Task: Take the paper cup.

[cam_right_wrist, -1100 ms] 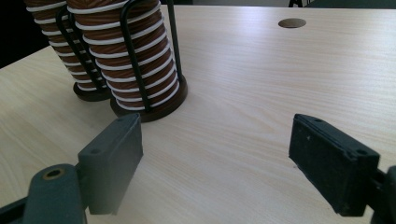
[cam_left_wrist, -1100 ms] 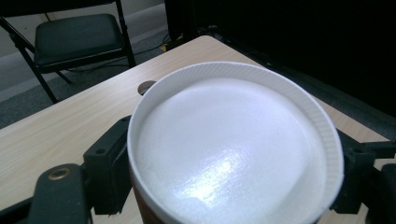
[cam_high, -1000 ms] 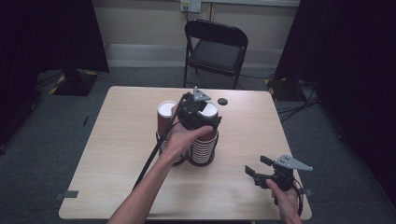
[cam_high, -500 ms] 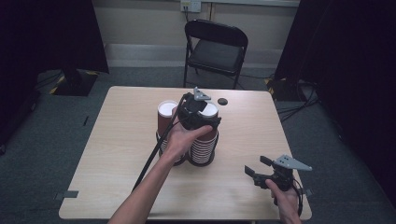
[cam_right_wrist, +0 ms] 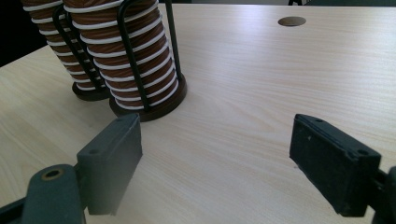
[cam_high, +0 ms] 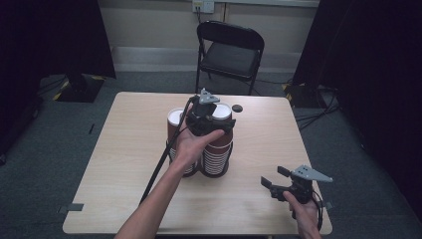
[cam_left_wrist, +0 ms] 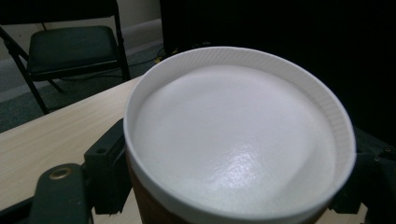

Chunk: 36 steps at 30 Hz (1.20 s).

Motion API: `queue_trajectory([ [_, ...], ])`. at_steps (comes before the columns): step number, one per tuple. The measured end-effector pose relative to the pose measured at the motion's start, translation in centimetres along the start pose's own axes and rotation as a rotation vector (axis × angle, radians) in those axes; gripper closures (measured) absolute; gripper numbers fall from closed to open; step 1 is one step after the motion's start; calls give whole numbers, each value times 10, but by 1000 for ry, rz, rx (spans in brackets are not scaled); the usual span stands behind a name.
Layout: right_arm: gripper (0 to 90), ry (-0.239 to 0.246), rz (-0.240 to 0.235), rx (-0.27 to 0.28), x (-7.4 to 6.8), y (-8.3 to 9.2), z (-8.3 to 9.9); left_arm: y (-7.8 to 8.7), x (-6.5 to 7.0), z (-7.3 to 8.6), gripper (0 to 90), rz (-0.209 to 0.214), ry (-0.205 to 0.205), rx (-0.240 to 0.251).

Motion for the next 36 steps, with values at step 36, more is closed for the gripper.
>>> queue_trajectory([
  [36,165,10,3,-5,1,-1,0,31,-10,-22,203,62,60,203],
])
Point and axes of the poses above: each handheld gripper's, and its own axes: y roughly backward along the jaws, z roughly out of its underside, x roughly to its right, the point moved 9 cm from there along -y, roughly forward along the jaws, and after that the axes turned 1 degree about z, right-handed, at the moved point
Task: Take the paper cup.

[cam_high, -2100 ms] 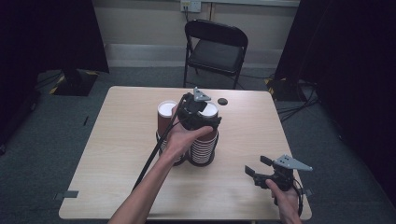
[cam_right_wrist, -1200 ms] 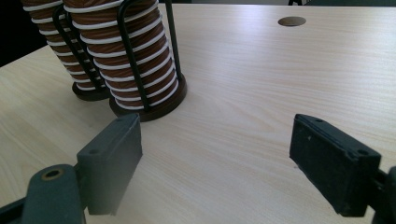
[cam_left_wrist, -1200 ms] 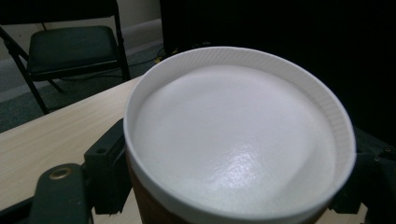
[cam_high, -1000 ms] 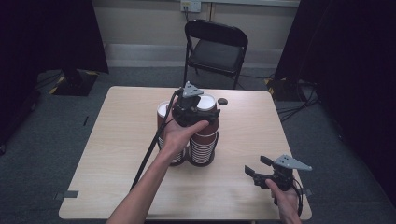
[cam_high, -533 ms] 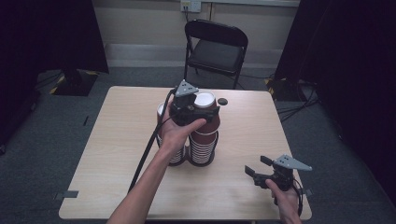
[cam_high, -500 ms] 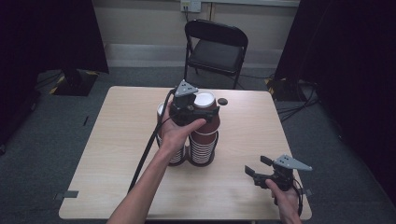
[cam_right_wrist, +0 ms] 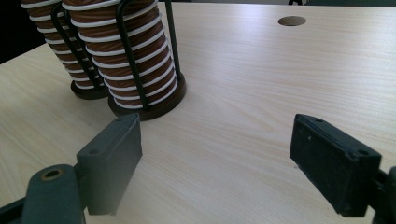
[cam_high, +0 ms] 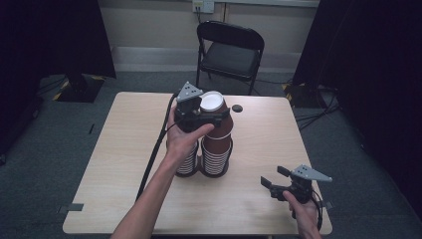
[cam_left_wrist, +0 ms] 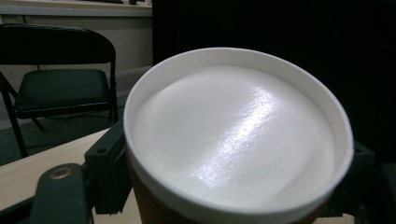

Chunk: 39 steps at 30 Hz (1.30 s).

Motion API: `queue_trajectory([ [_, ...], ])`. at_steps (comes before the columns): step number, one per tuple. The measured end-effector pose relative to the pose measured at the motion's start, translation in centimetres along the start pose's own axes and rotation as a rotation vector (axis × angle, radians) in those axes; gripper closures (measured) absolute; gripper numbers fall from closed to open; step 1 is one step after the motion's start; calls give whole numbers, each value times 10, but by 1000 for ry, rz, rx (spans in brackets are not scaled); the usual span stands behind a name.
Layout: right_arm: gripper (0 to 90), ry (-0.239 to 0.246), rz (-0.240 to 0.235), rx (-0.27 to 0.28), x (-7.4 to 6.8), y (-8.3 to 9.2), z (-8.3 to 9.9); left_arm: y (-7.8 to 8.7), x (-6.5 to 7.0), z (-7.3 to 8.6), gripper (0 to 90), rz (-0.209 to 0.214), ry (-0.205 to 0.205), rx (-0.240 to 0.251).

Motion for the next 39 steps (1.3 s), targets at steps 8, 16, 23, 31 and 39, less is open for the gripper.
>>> queue_trajectory([
  [8,166,3,0,-2,-2,-1,0,12,5,-13,204,30,-4,55],
  [16,166,0,0,0,-1,-1,0,23,9,-22,204,62,-10,86],
  [23,165,1,4,1,-1,-1,0,34,12,-26,204,84,6,116],
  [31,165,-1,4,13,-1,-1,-1,45,10,-24,204,59,8,135],
  [39,159,-13,7,24,-2,1,-2,63,18,-24,204,56,-28,151],
])
Point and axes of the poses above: each handheld gripper's, and its own axes: y roughly backward along the jaws, z roughly out of its underside, x roughly to its right, the point moved 9 cm from there along -y, roughly forward along the jaws, and after that the axes turned 1 degree about z, right-handed, at the moved point
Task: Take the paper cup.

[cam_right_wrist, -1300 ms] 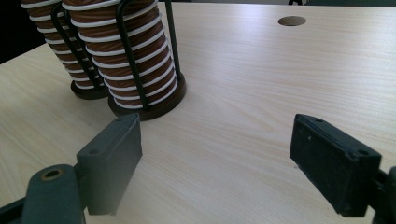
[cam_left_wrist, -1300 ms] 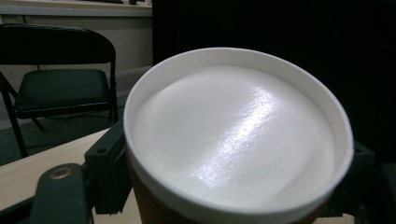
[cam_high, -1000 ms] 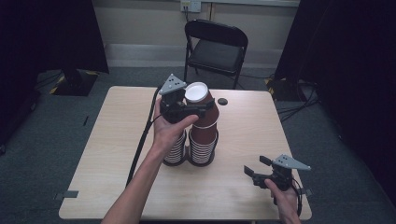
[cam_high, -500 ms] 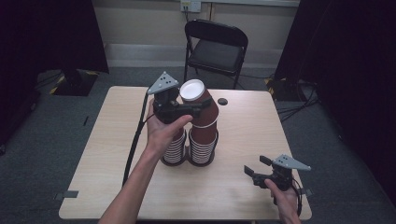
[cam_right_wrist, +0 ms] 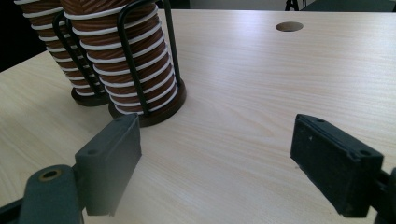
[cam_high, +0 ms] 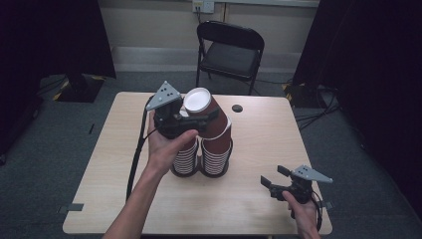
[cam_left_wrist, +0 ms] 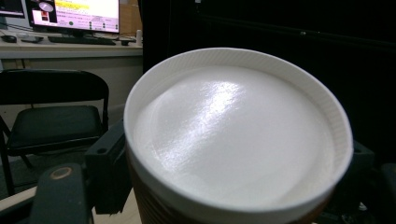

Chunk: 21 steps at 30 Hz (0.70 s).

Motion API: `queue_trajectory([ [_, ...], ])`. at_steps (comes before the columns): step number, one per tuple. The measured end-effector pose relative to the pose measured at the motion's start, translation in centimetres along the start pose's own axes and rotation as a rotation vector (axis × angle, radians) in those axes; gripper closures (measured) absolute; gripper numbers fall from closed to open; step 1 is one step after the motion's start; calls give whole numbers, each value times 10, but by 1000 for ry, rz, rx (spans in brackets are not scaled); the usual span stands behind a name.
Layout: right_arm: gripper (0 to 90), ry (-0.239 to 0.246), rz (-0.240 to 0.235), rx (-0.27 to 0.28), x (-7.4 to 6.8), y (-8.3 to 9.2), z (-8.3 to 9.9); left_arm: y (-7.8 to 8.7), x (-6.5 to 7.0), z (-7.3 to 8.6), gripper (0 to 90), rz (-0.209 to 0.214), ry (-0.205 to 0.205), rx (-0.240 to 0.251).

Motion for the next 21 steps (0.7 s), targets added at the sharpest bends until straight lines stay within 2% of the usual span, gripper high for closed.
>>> queue_trajectory([
  [4,149,12,-10,7,-4,0,-1,8,4,2,204,8,3,4],
  [10,140,34,-15,11,-11,-3,-2,21,14,4,204,24,-17,23],
  [14,143,49,-11,16,-16,-4,-4,27,13,9,204,23,-6,25],
  [21,143,67,-28,21,-27,-6,-7,36,16,21,204,24,-11,22],
])
Point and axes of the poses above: each handheld gripper's, and its own axes: y roughly backward along the jaws, z roughly out of its underside, x roughly to its right, the point moved 9 cm from there along -y, roughly forward along the jaws, and after that the axes turned 1 degree about z, right-handed, at the moved point
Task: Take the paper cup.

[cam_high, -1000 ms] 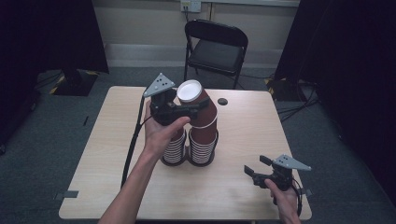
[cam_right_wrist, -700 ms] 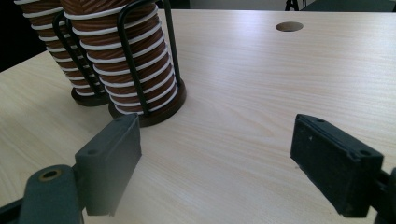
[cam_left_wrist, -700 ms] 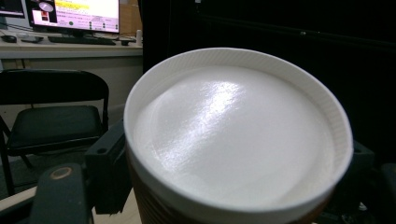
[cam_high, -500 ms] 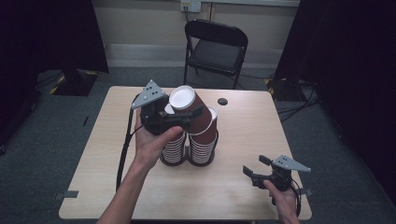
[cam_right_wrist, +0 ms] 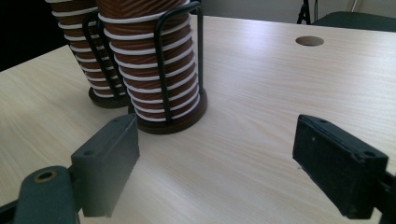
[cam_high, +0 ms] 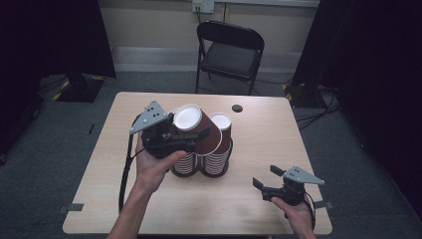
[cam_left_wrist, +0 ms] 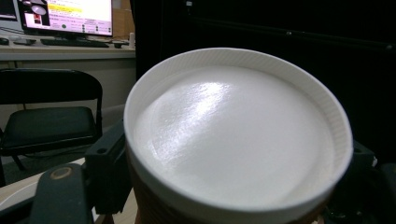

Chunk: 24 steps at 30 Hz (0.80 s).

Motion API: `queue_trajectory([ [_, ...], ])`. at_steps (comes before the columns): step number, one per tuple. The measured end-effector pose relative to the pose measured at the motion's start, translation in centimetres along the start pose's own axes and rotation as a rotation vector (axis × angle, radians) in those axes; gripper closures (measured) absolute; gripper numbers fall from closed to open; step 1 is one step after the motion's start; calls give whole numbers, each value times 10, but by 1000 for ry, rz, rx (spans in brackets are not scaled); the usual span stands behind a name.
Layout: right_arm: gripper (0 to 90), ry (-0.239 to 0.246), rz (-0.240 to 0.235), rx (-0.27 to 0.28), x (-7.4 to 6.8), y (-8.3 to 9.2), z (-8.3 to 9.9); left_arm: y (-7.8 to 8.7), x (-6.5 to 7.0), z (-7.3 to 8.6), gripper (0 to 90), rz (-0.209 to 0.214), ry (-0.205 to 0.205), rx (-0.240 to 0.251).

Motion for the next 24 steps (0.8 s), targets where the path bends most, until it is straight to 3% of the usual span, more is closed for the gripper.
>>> queue_trajectory([
  [4,151,13,-15,1,-7,-2,-1,4,0,5,204,-2,9,3],
  [15,289,50,-45,21,-20,-3,-8,9,-1,30,204,-3,89,-14],
  [24,328,95,-97,29,-41,-5,-16,3,0,58,205,26,194,-35],
])
Point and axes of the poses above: each handheld gripper's, and its own axes: y roughly backward along the jaws, z roughly out of its underside, x roughly to its right, the point moved 9 cm from there along -y, roughly forward along the jaws, and after that the axes turned 1 degree about z, right-handed, at the moved point
